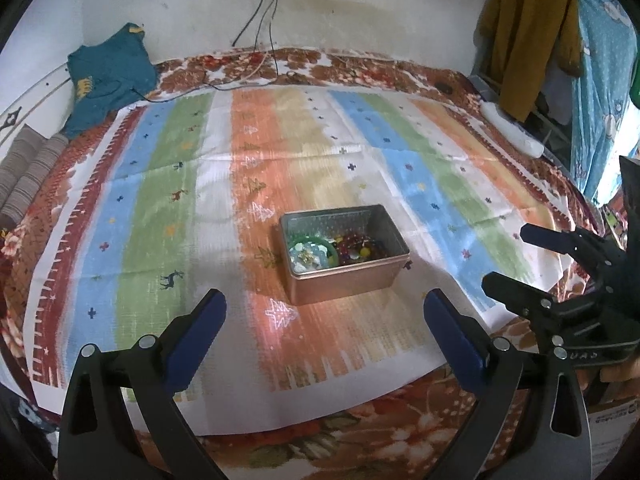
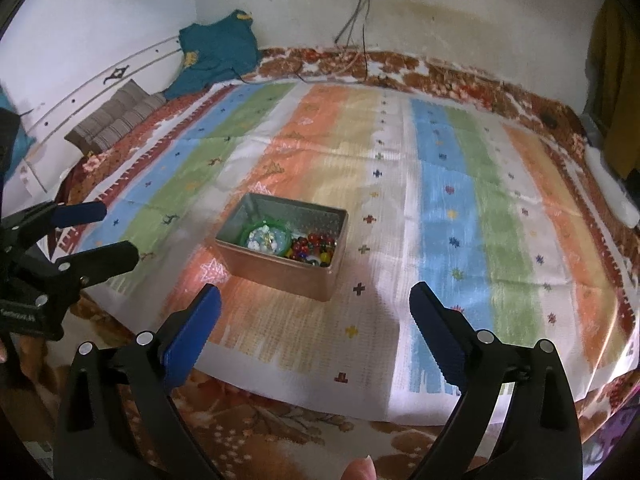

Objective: Organize jewelry

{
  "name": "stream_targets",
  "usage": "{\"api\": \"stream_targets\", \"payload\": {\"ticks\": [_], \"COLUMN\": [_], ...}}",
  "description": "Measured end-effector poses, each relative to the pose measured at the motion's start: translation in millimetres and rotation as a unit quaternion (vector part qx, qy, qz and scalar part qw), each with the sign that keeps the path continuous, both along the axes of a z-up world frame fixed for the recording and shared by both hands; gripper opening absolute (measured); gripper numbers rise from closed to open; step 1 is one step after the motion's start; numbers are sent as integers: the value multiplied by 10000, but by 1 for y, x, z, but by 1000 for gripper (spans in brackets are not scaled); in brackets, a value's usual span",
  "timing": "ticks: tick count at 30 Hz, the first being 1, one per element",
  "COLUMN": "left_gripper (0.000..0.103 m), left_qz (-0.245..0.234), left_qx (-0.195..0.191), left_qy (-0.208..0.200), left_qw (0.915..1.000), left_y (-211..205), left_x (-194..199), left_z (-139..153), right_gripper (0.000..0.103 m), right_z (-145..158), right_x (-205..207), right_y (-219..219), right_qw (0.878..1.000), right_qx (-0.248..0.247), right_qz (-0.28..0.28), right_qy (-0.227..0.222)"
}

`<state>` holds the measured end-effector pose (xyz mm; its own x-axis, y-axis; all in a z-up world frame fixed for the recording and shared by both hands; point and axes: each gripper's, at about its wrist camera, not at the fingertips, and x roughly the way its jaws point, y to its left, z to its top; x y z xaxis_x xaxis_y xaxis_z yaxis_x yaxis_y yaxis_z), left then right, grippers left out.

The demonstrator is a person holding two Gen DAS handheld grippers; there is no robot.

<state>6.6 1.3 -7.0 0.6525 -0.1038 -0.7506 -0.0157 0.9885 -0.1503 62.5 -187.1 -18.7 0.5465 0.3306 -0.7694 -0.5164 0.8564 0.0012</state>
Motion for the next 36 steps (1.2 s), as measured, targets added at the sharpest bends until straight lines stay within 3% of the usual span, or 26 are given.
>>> {"api": "stream_targets", "payload": {"ticks": [9,36], "left_gripper": [97,97], "left_qz": [17,-118], "left_qx": [180,470], "left_qy": [-202,-596], "left_qw": [9996,9970], "left_y": [-5,-20], "left_x": [-9,-18], "left_z": [2,12], "right_gripper": [96,96], "right_z": [7,9], "right_x": [-6,-14], "right_y": [-9,-9], "right_qw": [9994,9990], "right_qx": [265,267], "right_qz": [-84,-52], "right_qy": [-210,-367]}}
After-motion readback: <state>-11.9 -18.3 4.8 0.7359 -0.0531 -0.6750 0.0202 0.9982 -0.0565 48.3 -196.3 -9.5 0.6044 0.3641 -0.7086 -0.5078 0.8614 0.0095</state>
